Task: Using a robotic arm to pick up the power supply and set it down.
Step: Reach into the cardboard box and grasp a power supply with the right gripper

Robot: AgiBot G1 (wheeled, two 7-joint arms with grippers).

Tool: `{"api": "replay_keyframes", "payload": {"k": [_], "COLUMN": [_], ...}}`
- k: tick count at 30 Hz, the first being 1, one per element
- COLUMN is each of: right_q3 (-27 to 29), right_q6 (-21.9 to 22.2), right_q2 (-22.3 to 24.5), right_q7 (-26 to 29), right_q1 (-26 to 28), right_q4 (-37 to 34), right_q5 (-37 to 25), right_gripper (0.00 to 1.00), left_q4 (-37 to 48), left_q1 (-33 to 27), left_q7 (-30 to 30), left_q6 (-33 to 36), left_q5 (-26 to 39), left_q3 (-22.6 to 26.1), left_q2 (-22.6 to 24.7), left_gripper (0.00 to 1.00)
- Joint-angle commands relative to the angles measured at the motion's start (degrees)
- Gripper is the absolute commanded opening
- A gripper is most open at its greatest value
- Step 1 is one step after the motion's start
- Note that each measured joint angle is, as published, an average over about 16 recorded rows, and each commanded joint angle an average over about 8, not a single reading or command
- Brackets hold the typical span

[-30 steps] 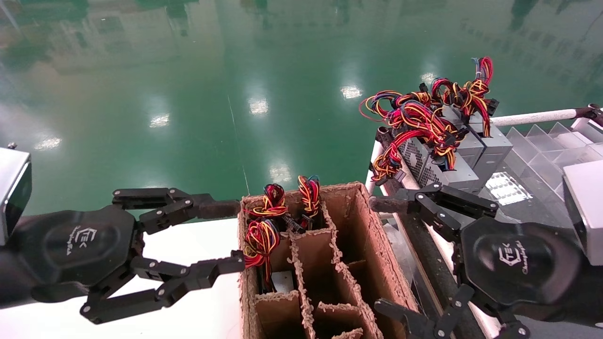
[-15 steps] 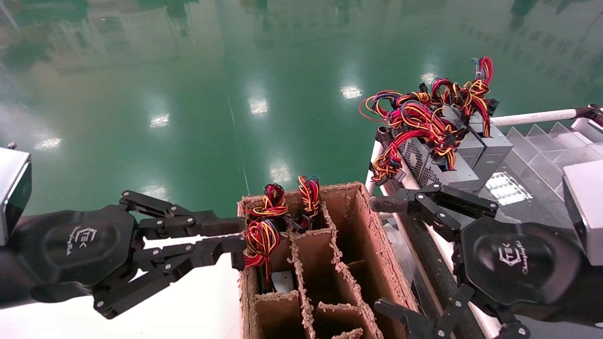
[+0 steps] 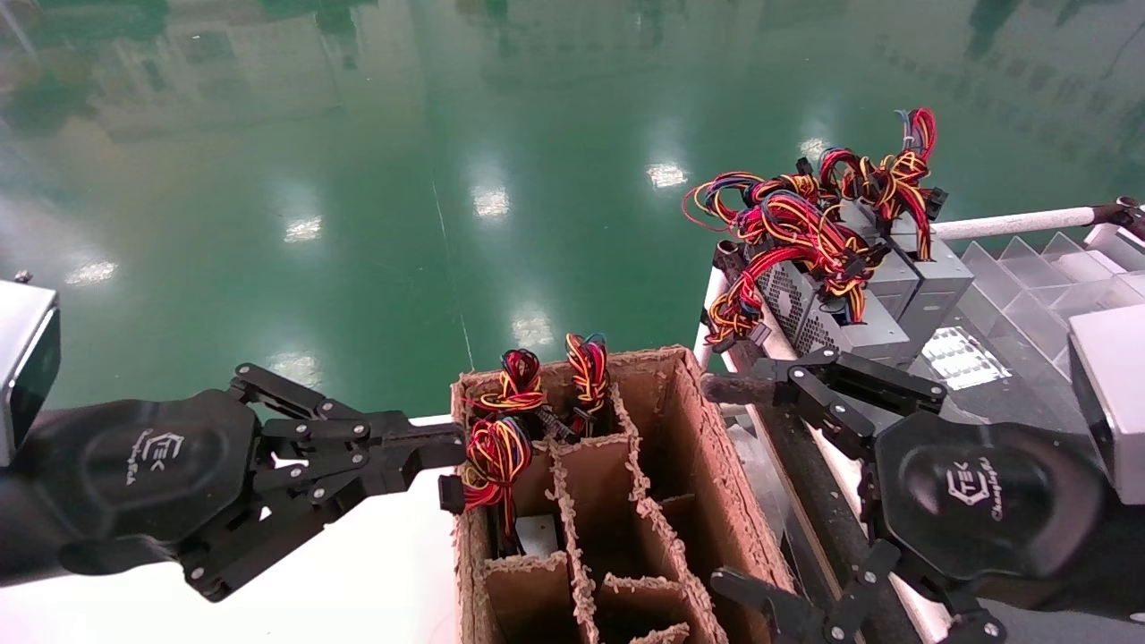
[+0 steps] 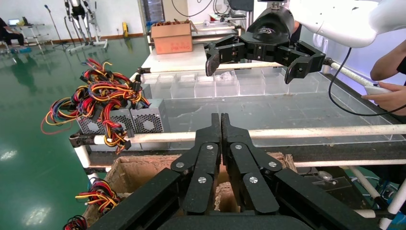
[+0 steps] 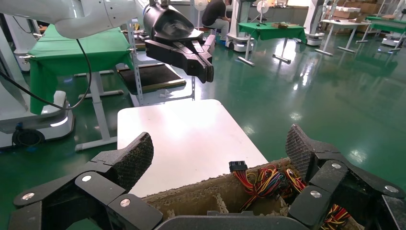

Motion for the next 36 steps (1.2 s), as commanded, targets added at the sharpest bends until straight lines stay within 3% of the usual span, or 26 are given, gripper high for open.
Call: {"api": "replay_keyframes", "payload": {"k": [1, 15, 25, 36], "right_q3": [0.0, -0.9, -7.0, -12.0], "right_q6": [0.0, 3.2, 8.9, 10.8], "right_q2": [0.0, -0.4, -6.0, -10.1], "right_q7": [0.0, 0.6, 5.6, 8.7], "right_q1": [0.0, -0.7, 4.9, 10.0], "right_q4": [0.0, -1.7, -4.9, -5.4], "right_q5": [0.0, -2.8, -13.8, -23.2], "right_gripper": [1.0, 1.0, 1.0, 1.0], "left_q4": [0.0, 0.0, 0.0, 0.0], "left_q1": [0.0, 0.0, 0.0, 0.0], "left_q7": [0.0, 0.0, 0.0, 0.0], "left_q6": [0.0, 0.0, 0.0, 0.0], "left_q5": [0.0, 0.0, 0.0, 0.0], "left_q3": [0.0, 0.0, 0.0, 0.0], "left_q2": [0.0, 0.0, 0.0, 0.0], "left_gripper": [1.0, 1.0, 1.0, 1.0]}}
